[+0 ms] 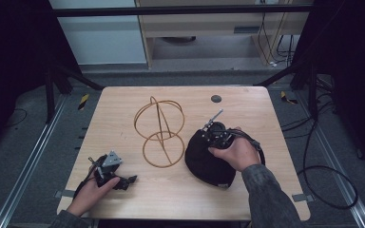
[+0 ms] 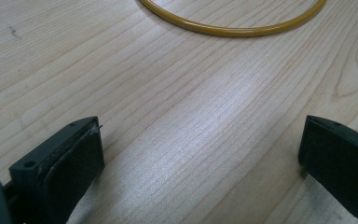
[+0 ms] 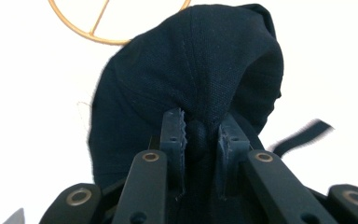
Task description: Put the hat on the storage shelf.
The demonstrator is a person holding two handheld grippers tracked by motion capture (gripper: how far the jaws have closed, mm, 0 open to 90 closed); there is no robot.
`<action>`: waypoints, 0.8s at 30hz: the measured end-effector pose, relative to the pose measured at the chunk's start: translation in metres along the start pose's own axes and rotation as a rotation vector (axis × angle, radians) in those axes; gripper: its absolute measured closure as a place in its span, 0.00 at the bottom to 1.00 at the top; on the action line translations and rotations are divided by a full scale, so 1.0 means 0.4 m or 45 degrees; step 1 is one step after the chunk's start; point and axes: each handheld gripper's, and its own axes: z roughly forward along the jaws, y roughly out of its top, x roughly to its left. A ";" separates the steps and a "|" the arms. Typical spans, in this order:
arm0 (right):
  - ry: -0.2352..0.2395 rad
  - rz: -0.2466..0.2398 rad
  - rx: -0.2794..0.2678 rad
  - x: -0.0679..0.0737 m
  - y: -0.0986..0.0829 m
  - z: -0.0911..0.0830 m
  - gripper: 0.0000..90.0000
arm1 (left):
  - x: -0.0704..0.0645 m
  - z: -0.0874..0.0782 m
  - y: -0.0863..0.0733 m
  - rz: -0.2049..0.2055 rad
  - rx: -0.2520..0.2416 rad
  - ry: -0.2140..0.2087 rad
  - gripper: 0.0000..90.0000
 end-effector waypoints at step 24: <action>-0.060 0.070 -0.350 -0.043 -0.057 -0.231 0.86 | -0.006 0.000 0.000 -0.016 -0.004 0.012 0.00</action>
